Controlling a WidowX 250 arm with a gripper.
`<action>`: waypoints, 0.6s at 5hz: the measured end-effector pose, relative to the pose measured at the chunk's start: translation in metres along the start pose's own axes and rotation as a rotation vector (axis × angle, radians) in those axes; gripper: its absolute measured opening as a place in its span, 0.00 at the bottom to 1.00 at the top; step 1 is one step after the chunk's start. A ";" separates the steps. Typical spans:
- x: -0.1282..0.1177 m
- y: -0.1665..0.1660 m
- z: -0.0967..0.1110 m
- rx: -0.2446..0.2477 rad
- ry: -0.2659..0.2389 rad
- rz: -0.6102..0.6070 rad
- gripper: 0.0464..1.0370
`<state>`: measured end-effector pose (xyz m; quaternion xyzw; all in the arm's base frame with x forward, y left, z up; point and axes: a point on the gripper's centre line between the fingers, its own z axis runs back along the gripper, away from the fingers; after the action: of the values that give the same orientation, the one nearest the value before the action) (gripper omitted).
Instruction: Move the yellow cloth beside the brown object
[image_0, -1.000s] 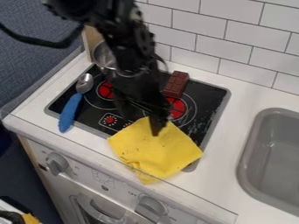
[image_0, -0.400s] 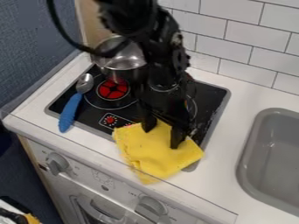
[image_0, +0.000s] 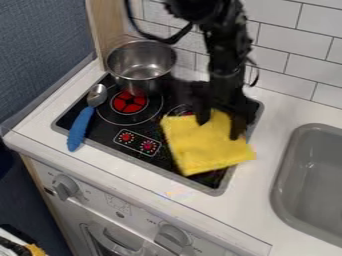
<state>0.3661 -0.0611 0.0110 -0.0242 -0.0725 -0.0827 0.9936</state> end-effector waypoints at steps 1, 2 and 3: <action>0.038 -0.008 -0.001 -0.017 -0.024 0.040 0.96; 0.058 -0.015 -0.003 -0.022 -0.037 0.065 0.96; 0.063 -0.013 -0.004 0.026 -0.026 0.114 0.96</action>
<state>0.4257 -0.0839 0.0167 -0.0163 -0.0850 -0.0248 0.9959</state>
